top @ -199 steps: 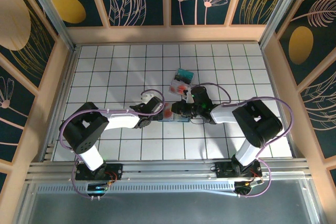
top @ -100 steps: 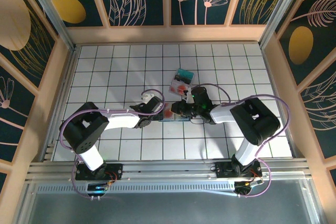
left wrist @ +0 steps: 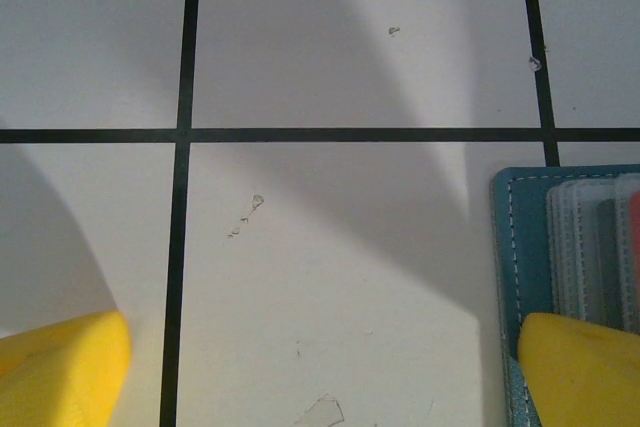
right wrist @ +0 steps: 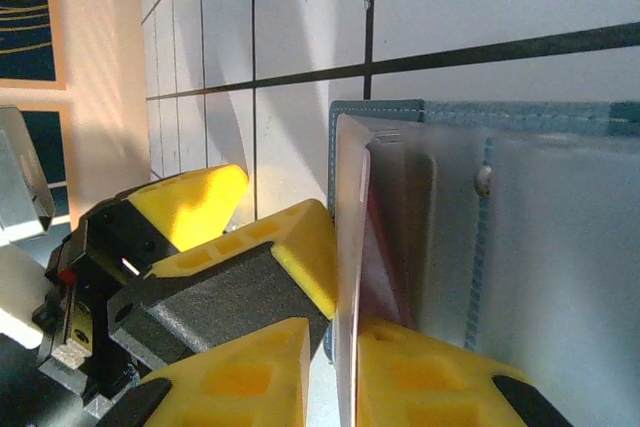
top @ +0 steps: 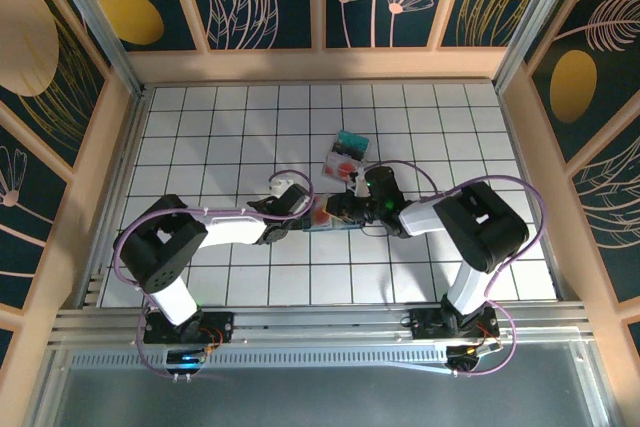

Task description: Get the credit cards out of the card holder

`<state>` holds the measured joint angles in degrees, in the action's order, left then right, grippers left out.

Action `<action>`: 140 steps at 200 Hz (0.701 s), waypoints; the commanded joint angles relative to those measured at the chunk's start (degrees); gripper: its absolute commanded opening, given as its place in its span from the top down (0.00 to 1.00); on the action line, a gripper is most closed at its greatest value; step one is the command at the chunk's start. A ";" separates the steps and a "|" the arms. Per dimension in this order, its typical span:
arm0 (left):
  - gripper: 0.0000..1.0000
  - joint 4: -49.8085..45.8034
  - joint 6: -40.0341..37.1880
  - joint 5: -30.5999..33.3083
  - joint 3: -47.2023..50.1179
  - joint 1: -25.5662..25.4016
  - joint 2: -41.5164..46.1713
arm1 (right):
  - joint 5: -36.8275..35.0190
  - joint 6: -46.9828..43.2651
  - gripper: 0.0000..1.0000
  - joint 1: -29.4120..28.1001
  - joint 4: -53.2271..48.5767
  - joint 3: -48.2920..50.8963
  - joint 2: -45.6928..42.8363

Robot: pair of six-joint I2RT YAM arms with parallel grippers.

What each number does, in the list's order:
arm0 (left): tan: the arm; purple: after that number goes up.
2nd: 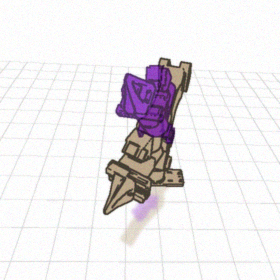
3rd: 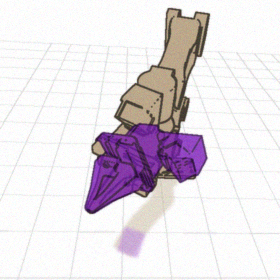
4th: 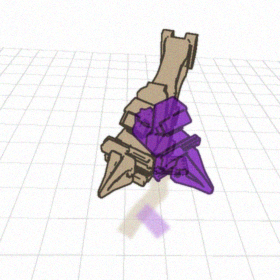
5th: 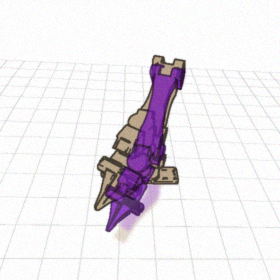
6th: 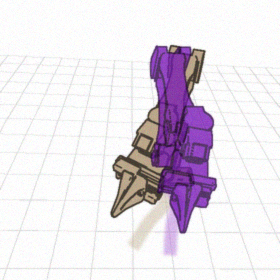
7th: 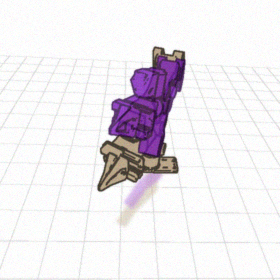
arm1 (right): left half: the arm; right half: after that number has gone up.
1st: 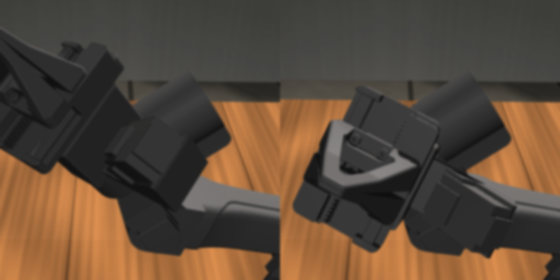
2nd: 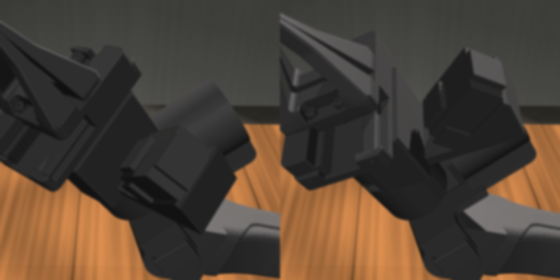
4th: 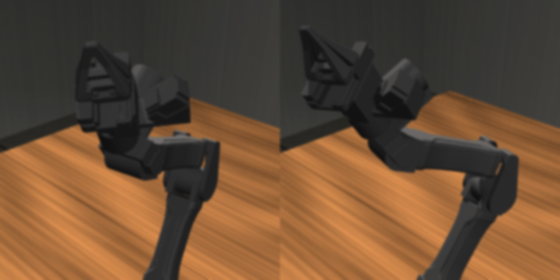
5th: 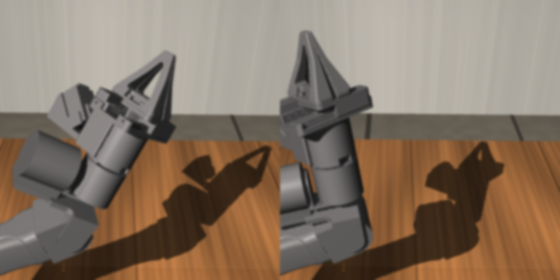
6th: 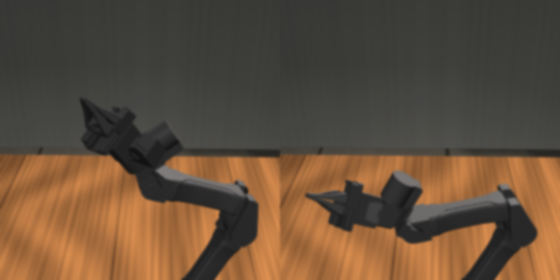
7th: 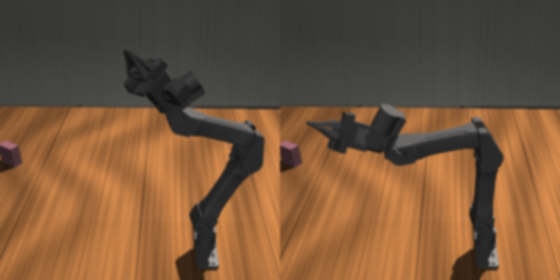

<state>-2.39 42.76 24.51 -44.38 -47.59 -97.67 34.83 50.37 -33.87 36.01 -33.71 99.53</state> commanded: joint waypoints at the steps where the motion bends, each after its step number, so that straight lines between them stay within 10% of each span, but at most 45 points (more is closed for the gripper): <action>1: 0.01 -4.11 0.50 -0.39 0.26 -0.34 -0.86 | 2.95 1.84 0.82 0.70 6.38 1.53 -1.97; 140: 0.01 -4.64 0.70 -0.11 -0.01 -0.34 -1.14 | 3.32 2.61 0.85 2.22 7.15 4.44 -3.19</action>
<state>-2.57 42.98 24.53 -44.40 -47.59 -97.67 37.12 52.73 -32.01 40.62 -30.15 98.04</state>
